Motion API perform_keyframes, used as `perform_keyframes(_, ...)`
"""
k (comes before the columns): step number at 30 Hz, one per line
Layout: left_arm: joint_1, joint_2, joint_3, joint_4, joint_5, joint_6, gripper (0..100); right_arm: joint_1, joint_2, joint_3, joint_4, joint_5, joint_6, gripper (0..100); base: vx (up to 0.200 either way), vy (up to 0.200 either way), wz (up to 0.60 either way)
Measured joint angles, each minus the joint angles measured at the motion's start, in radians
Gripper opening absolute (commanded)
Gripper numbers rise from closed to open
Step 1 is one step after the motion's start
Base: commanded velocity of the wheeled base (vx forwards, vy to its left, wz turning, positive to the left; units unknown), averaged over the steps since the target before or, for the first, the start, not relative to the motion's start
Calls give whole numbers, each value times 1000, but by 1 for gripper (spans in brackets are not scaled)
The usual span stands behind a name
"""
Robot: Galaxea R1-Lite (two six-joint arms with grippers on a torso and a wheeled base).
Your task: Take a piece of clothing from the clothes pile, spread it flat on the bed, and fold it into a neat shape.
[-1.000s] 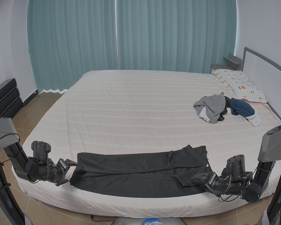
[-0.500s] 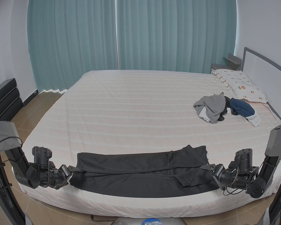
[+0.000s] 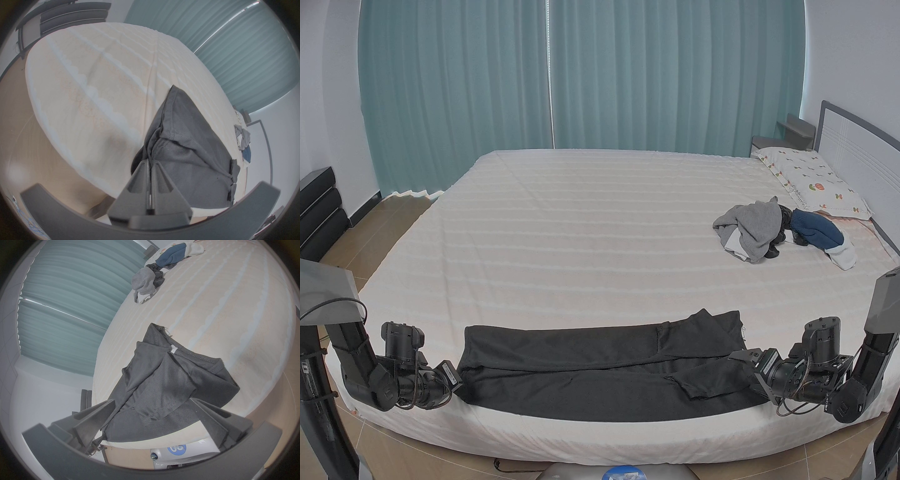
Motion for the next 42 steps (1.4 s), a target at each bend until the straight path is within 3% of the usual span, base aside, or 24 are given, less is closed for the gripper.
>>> perform_keyframes(11, 5, -2, 49, -3, 57, 49, 0, 0, 3, 0, 0, 0, 0, 100, 0, 0, 0)
perform_keyframes(12, 5, -2, 48, -3, 58, 49, 100, 0, 3, 0, 0, 0, 0, 100, 0, 0, 0)
perform_keyframes(23, 51, -40, 33, -5, 45, 34, 100, 0, 3, -1, 0, 0, 0, 100, 0, 0, 0)
perform_keyframes(29, 84, -94, -26, 5, 26, -31, 100, 0, 9, -3, 0, 0, 0, 100, 0, 0, 0)
perform_keyframes(42, 6, -100, -226, 173, 7, -80, 100, -1, 16, -4, 0, 0, 0, 100, 0, 0, 0)
